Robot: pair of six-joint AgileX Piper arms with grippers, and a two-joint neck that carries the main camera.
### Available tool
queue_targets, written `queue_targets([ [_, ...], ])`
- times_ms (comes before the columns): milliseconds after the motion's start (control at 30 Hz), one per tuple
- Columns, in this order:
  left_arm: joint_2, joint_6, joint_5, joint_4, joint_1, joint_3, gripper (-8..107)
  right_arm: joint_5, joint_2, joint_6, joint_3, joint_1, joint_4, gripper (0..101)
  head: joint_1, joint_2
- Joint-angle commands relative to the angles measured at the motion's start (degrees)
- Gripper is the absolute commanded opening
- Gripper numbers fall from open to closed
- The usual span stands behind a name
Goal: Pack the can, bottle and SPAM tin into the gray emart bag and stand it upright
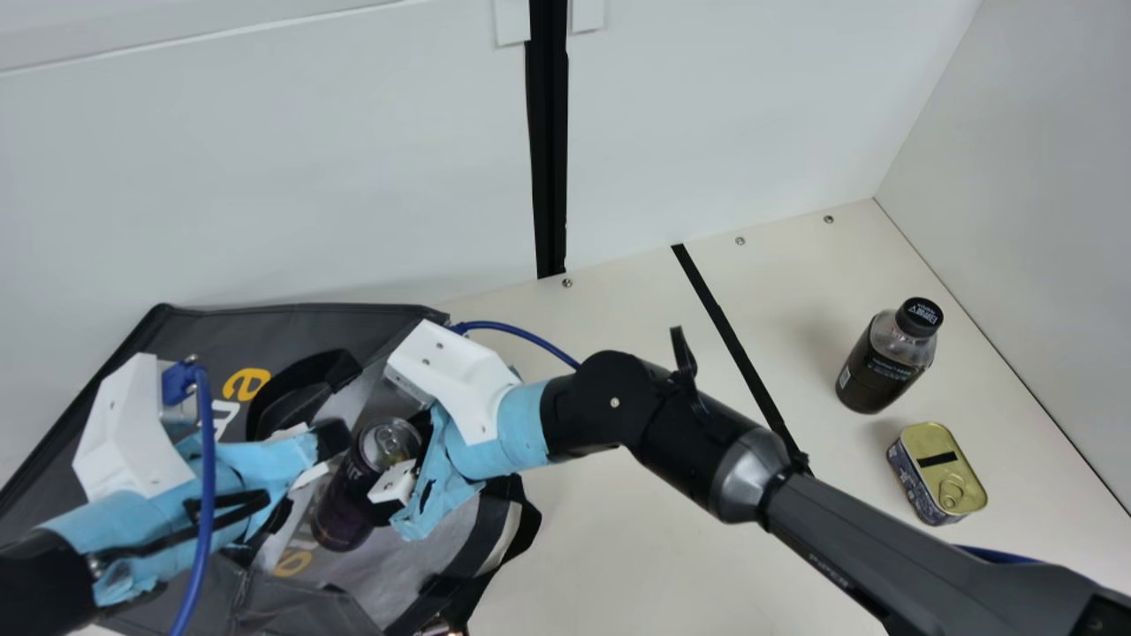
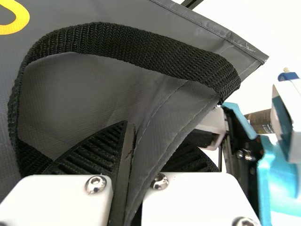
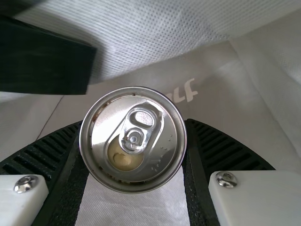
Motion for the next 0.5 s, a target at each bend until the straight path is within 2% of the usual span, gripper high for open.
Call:
queue_targets([
  [0,0.00,0.00,0.00,0.00,0.00,0.00,-8,-0.09,0.66,0.02,-0.37,0.15,0.00,0,-1.30,-0.14],
  [467,0.00,0.00,0.00,0.00,0.00,0.00,-8,-0.56,4.00,0.51,-3.09,1.21,0.27,0,-1.30,-0.14],
])
